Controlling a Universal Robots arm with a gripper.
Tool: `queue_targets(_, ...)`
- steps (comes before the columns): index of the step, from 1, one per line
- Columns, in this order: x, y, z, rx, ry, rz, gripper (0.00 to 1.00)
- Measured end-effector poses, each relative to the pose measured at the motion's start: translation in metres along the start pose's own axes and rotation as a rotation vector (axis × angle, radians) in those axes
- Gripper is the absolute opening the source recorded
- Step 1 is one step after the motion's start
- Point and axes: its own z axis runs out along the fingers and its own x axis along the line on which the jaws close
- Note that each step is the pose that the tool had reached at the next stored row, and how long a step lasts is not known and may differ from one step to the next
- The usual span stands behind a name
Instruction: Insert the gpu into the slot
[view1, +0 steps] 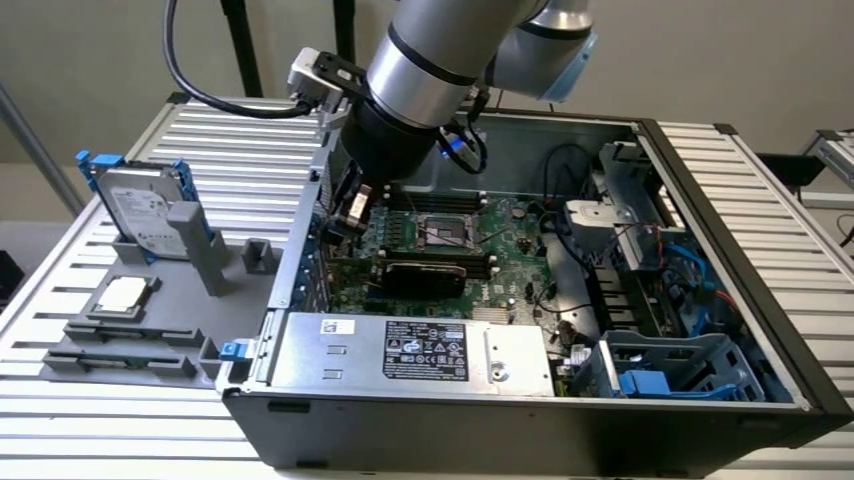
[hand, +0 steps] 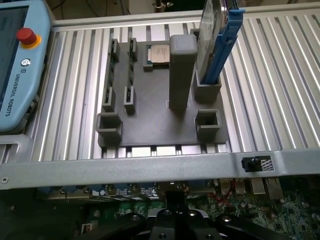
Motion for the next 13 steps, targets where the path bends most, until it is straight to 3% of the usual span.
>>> queue_targets(6,0.0,-0.0004,0.0013,0.0009,0.0014,0.003,0.11)
queue_targets(13,0.0,-0.0015,0.0043,0.0074,0.0064,0.009,0.11)
